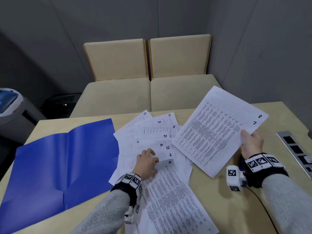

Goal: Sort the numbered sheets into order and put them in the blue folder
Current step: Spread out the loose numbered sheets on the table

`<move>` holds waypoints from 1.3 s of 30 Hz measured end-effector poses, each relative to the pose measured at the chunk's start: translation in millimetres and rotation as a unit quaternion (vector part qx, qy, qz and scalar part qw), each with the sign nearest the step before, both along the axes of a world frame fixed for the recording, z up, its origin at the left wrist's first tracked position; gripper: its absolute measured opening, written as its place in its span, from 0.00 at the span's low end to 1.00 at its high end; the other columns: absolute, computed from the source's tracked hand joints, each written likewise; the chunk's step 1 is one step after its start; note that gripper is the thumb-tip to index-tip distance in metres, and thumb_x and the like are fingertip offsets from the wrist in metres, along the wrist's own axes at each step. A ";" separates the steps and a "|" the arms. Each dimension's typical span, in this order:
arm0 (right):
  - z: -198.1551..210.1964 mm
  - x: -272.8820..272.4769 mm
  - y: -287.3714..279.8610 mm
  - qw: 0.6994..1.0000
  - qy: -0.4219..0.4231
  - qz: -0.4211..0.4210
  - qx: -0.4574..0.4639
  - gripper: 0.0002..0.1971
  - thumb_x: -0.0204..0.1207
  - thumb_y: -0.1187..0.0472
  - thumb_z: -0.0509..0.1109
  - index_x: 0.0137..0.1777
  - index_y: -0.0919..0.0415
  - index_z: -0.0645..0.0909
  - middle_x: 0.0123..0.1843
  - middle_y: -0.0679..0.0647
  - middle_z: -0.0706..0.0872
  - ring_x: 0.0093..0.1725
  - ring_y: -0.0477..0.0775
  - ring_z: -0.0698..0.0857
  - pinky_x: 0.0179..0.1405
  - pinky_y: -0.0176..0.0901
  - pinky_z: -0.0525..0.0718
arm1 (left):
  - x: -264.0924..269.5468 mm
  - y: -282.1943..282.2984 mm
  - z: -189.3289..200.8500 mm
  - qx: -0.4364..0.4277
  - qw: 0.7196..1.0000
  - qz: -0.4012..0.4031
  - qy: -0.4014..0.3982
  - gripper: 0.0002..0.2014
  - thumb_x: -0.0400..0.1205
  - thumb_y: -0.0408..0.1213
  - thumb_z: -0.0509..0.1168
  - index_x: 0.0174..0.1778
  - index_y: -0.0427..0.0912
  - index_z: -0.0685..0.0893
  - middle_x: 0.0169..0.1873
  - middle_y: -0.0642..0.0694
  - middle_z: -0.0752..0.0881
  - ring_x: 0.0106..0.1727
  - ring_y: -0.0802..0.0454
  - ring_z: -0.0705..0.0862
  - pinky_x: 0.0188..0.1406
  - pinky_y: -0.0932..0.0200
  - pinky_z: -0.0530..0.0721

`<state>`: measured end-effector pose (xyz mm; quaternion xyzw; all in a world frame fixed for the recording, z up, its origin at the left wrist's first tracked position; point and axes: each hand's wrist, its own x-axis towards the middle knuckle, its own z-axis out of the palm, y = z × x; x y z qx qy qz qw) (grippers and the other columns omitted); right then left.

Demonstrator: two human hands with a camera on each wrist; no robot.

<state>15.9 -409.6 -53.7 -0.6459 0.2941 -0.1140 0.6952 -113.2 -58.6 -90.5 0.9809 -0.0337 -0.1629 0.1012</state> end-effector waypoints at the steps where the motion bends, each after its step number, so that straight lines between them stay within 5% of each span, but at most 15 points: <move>1: 0.5 0.4 -3.7 1.000 -0.001 -0.003 -0.002 0.14 0.75 0.68 0.64 0.60 0.65 0.81 0.55 0.57 0.86 0.53 0.56 0.85 0.58 0.51 0.82 | 2.3 0.9 0.5 0.000 1.000 -0.006 0.000 0.18 0.76 0.47 0.71 0.60 0.48 0.82 0.72 0.46 0.66 0.73 0.45 0.63 0.72 0.45 0.61; 5: 1.3 -0.4 -11.0 1.000 -0.008 -0.007 -0.004 0.15 0.72 0.65 0.66 0.58 0.63 0.82 0.55 0.57 0.87 0.58 0.60 0.86 0.61 0.58 0.83 | 9.2 1.3 4.4 0.016 0.998 -0.025 0.050 0.18 0.73 0.48 0.73 0.58 0.48 0.83 0.70 0.45 0.67 0.73 0.44 0.65 0.77 0.41 0.57; 9: 1.7 -1.7 -13.9 1.000 -0.022 -0.015 0.005 0.08 0.70 0.64 0.67 0.47 0.57 0.84 0.54 0.56 0.88 0.59 0.60 0.86 0.62 0.60 0.83 | 8.4 -1.7 6.6 -0.024 0.999 -0.027 0.030 0.13 0.70 0.43 0.74 0.47 0.46 0.82 0.54 0.48 0.66 0.58 0.46 0.70 0.64 0.53 0.65; 11: 10.5 -4.0 -9.8 0.999 -0.038 -0.017 0.017 0.08 0.72 0.65 0.66 0.48 0.55 0.84 0.56 0.56 0.88 0.59 0.58 0.86 0.62 0.57 0.83 | 4.1 -0.8 9.0 -0.042 0.998 -0.027 0.028 0.12 0.70 0.41 0.75 0.44 0.44 0.81 0.52 0.48 0.65 0.51 0.48 0.69 0.54 0.57 0.65; 15: 33.8 -0.1 3.9 0.996 -0.065 0.001 0.065 0.15 0.78 0.70 0.63 0.63 0.62 0.79 0.52 0.51 0.86 0.52 0.50 0.86 0.53 0.43 0.84 | -2.3 6.5 22.4 -0.080 0.996 -0.010 0.048 0.14 0.73 0.42 0.74 0.52 0.41 0.83 0.55 0.47 0.70 0.49 0.49 0.67 0.53 0.55 0.66; 20: 56.3 8.8 30.7 0.989 -0.076 0.039 0.117 0.11 0.79 0.73 0.62 0.53 0.57 0.80 0.50 0.51 0.86 0.50 0.48 0.87 0.50 0.42 0.87 | -6.6 17.8 45.6 -0.139 0.987 0.020 0.084 0.14 0.76 0.42 0.73 0.49 0.35 0.85 0.47 0.43 0.84 0.45 0.51 0.77 0.47 0.57 0.76; 23: 66.0 10.7 49.4 0.986 -0.082 0.062 0.130 0.12 0.80 0.72 0.62 0.49 0.54 0.80 0.51 0.51 0.86 0.51 0.49 0.87 0.50 0.41 0.88 | -8.9 23.6 53.9 -0.145 0.985 0.035 0.082 0.13 0.72 0.43 0.76 0.37 0.41 0.80 0.36 0.46 0.78 0.37 0.50 0.73 0.32 0.59 0.69; 27: 68.6 13.1 69.2 0.984 -0.070 0.080 0.144 0.12 0.80 0.72 0.62 0.49 0.54 0.80 0.51 0.51 0.86 0.53 0.51 0.86 0.55 0.45 0.86 | -6.7 25.9 59.1 -0.136 0.985 0.065 0.083 0.23 0.67 0.43 0.79 0.25 0.47 0.67 0.25 0.49 0.70 0.30 0.50 0.66 0.26 0.57 0.59; 30: 66.4 11.2 79.7 0.982 -0.062 0.098 0.148 0.11 0.80 0.71 0.62 0.51 0.55 0.80 0.52 0.51 0.87 0.56 0.53 0.86 0.58 0.48 0.85 | -6.9 24.0 65.0 -0.148 0.983 0.076 0.080 0.20 0.67 0.42 0.79 0.27 0.47 0.71 0.24 0.52 0.73 0.30 0.52 0.70 0.26 0.59 0.62; 33: 63.9 7.9 90.8 0.979 -0.053 0.132 0.147 0.11 0.81 0.72 0.61 0.54 0.58 0.80 0.51 0.50 0.86 0.53 0.51 0.85 0.56 0.47 0.84 | -12.8 24.9 77.6 -0.192 0.976 0.073 0.076 0.16 0.68 0.38 0.79 0.29 0.47 0.75 0.27 0.48 0.82 0.24 0.65 0.74 0.22 0.68 0.64; 39: 45.7 -6.4 129.2 0.954 0.018 0.253 0.160 0.14 0.82 0.71 0.60 0.65 0.61 0.78 0.57 0.54 0.86 0.53 0.52 0.85 0.54 0.49 0.85 | -35.3 32.1 127.9 -0.253 0.965 0.040 0.060 0.15 0.67 0.37 0.79 0.31 0.49 0.76 0.24 0.56 0.76 0.23 0.65 0.74 0.23 0.66 0.68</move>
